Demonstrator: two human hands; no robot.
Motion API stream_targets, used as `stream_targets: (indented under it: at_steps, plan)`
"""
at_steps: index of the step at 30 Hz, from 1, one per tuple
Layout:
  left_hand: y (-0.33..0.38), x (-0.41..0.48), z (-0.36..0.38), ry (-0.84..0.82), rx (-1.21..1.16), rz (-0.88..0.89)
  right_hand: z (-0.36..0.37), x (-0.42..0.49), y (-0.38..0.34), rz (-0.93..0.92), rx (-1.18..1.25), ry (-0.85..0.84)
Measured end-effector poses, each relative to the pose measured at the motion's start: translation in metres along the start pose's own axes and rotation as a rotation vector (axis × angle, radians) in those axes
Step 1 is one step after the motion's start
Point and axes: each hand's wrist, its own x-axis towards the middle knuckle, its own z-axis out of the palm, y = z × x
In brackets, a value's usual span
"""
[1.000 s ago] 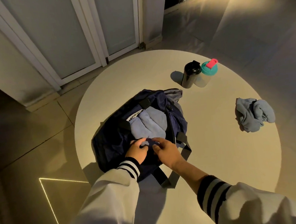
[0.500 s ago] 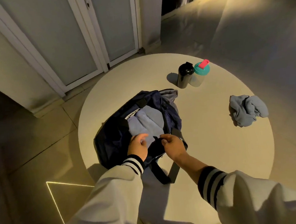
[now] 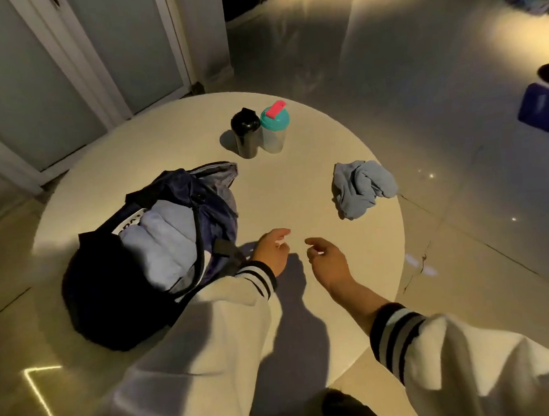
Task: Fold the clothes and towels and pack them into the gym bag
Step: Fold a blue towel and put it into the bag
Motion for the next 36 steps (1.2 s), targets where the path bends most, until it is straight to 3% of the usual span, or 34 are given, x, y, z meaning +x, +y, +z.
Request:
stream_targets:
  at_steps: [8, 12, 15, 20, 24, 26, 29, 31, 36]
  plan:
    - [0.011, 0.093, 0.094, 0.011, -0.051, -0.132, -0.066, 0.119, 0.06, -0.01, -0.084, -0.073]
    - [-0.002, 0.129, 0.123, 0.021, -0.055, -0.192, -0.085, 0.185, 0.087, 0.011, -0.325, -0.057]
    - [-0.014, 0.137, 0.14, 0.042, -0.057, -0.203, -0.088, 0.214, 0.099, 0.049, -0.412, -0.161]
    - [-0.027, 0.135, 0.156, 0.151, -0.187, -0.154, -0.08, 0.204, 0.101, -0.022, -0.097, -0.257]
    - [-0.025, 0.122, 0.154, 0.23, -0.376, -0.235, -0.073, 0.174, 0.093, 0.018, 0.21, -0.585]
    - [-0.036, 0.113, 0.148, 0.271, -0.427, -0.284, -0.069, 0.162, 0.093, -0.018, 0.207, -0.637]
    - [-0.055, 0.087, 0.135, 0.469, -0.384, -0.195, -0.054, 0.143, 0.1, -0.191, 0.087, -0.462]
    - [-0.062, 0.068, 0.131, 0.469, -0.308, -0.152, -0.039, 0.13, 0.11, -0.349, -0.004, -0.332]
    - [-0.09, 0.035, 0.133, 0.561, -0.294, -0.12, 0.012, 0.102, 0.148, -0.566, -0.193, -0.196]
